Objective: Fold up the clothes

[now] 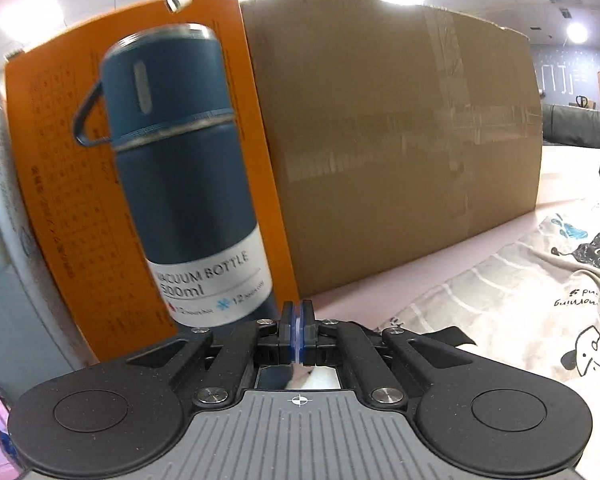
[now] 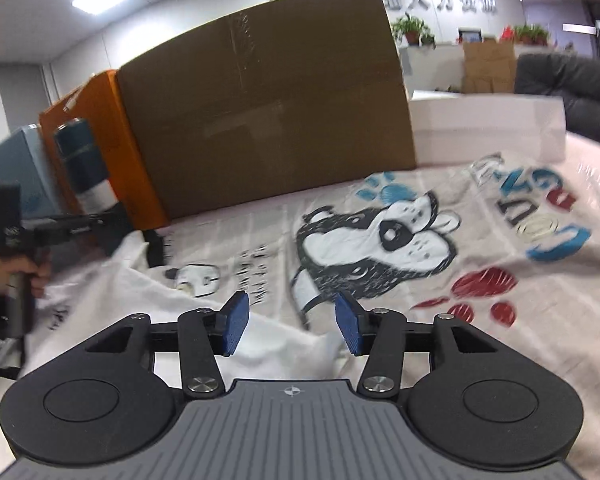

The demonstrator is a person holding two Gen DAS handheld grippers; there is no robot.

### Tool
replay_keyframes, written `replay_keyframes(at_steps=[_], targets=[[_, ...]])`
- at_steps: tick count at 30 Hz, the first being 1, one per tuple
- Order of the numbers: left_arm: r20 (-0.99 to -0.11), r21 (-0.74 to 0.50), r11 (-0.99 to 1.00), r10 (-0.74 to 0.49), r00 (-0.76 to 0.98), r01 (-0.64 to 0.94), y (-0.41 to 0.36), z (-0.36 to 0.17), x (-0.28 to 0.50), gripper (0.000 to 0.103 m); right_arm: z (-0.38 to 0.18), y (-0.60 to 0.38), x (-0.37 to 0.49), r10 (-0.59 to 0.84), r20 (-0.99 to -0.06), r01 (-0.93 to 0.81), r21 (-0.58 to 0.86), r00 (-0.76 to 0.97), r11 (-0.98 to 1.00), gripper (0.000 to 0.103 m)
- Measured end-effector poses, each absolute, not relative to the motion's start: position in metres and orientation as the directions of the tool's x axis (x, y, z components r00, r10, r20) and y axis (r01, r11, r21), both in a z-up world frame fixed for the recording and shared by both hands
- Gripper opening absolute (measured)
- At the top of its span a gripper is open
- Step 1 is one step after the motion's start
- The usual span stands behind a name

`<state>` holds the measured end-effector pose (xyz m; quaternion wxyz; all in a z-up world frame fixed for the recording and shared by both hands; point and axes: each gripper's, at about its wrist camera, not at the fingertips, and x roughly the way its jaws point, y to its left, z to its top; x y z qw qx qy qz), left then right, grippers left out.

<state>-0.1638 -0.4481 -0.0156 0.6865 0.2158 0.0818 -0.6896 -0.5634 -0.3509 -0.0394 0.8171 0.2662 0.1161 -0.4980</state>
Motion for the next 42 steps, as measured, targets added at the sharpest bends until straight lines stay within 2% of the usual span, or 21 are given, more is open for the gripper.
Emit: replay_keyframes(at_steps=[5, 7, 8, 9, 12, 14, 16, 17, 18, 21, 23, 28, 31, 33, 34, 35, 36, 37, 38, 39, 42], targets=[[-0.466, 0.077, -0.064, -0.885, -0.021, 0.995, -0.444, -0.006, -0.159, 0.010, -0.042, -0.345, -0.573, -0.726, -0.506, 0.875, 0.386, 0.466, 0.293, 0.047], [-0.509, 0.009, -0.104, -0.857, -0.085, 0.995, -0.446, -0.003, -0.165, 0.027, -0.046, -0.344, -0.576, -0.712, -0.529, 0.875, 0.401, 0.462, 0.271, 0.053], [-0.530, -0.026, -0.124, -0.840, -0.119, 0.992, -0.448, -0.002, -0.168, 0.041, -0.048, -0.345, -0.576, -0.706, -0.536, 0.874, 0.407, 0.463, 0.265, 0.054], [-0.540, -0.046, -0.149, -0.828, -0.150, 0.988, -0.449, -0.001, -0.175, 0.049, -0.050, -0.348, -0.574, -0.703, -0.541, 0.876, 0.405, 0.461, 0.262, 0.054], [-0.568, -0.054, -0.196, -0.801, -0.192, 0.979, -0.456, -0.005, -0.207, 0.056, -0.056, -0.355, -0.564, -0.706, -0.552, 0.887, 0.381, 0.444, 0.260, 0.054], [-0.635, 0.018, -0.227, -0.754, -0.164, 0.974, -0.464, -0.018, -0.236, 0.056, -0.056, -0.357, -0.557, -0.719, -0.557, 0.903, 0.348, 0.416, 0.254, 0.047], [-0.652, 0.126, -0.181, -0.756, -0.056, 0.976, -0.471, -0.032, -0.249, 0.023, -0.057, -0.358, -0.555, -0.734, -0.565, 0.922, 0.309, 0.376, 0.235, 0.024], [-0.646, 0.140, -0.159, -0.763, -0.031, 0.977, -0.472, -0.036, -0.250, 0.010, -0.056, -0.358, -0.554, -0.745, -0.555, 0.926, 0.293, 0.369, 0.240, 0.020], [-0.639, 0.155, -0.137, -0.769, -0.006, 0.978, -0.474, -0.040, -0.252, 0.008, -0.053, -0.357, -0.553, -0.757, -0.540, 0.927, 0.278, 0.367, 0.250, 0.013], [-0.537, 0.145, -0.048, -0.843, 0.038, 0.988, -0.468, -0.030, -0.255, 0.007, -0.047, -0.356, -0.550, -0.792, -0.493, 0.932, 0.232, 0.360, 0.279, 0.009], [-0.502, 0.156, -0.011, -0.862, 0.069, 0.988, -0.473, -0.026, -0.260, 0.007, -0.042, -0.355, -0.548, -0.813, -0.460, 0.934, 0.200, 0.357, 0.297, 0.009], [-0.526, 0.164, 0.045, -0.841, 0.126, 0.986, -0.495, -0.042, -0.264, 0.007, -0.042, -0.371, -0.531, -0.840, -0.442, 0.946, 0.070, 0.314, 0.317, 0.009], [-0.577, 0.181, 0.054, -0.803, 0.150, 0.982, -0.509, -0.050, -0.268, 0.007, -0.050, -0.382, -0.525, -0.825, -0.490, 0.951, 0.029, 0.282, 0.308, 0.009], [-0.581, 0.195, 0.054, -0.798, 0.159, 0.979, -0.513, -0.050, -0.272, 0.015, -0.055, -0.390, -0.522, -0.811, -0.523, 0.953, 0.005, 0.260, 0.302, 0.009], [-0.575, 0.178, 0.048, -0.805, 0.143, 0.983, -0.511, -0.048, -0.271, 0.018, -0.058, -0.394, -0.520, -0.804, -0.540, 0.954, -0.007, 0.248, 0.299, 0.012], [-0.567, 0.155, 0.040, -0.814, 0.122, 0.987, -0.508, -0.045, -0.270, 0.033, -0.061, -0.397, -0.518, -0.797, -0.556, 0.955, -0.019, 0.237, 0.297, 0.016], [-0.546, 0.134, 0.031, -0.832, 0.100, 0.991, -0.500, -0.037, -0.269, 0.055, -0.061, -0.398, -0.519, -0.798, -0.558, 0.958, -0.020, 0.227, 0.286, 0.028], [-0.520, 0.113, 0.021, -0.851, 0.077, 0.993, -0.491, -0.029, -0.267, 0.066, -0.062, -0.397, -0.521, -0.803, -0.555, 0.962, -0.018, 0.217, 0.273, 0.063], [-0.493, 0.092, 0.010, -0.869, 0.054, 0.996, -0.482, -0.020, -0.265, 0.079, -0.062, -0.396, -0.523, -0.800, -0.557, 0.963, -0.003, 0.223, 0.270, 0.086], [-0.464, 0.095, -0.007, -0.885, 0.038, 0.995, -0.469, -0.010, -0.263, 0.080, -0.061, -0.395, -0.526, -0.801, -0.550, 0.962, 0.015, 0.236, 0.274, 0.098], [-0.398, 0.190, -0.074, -0.917, 0.008, 0.979, -0.413, 0.021, -0.261, 0.083, -0.053, -0.383, -0.536, -0.836, -0.473, 0.958, 0.067, 0.278, 0.281, 0.097]])
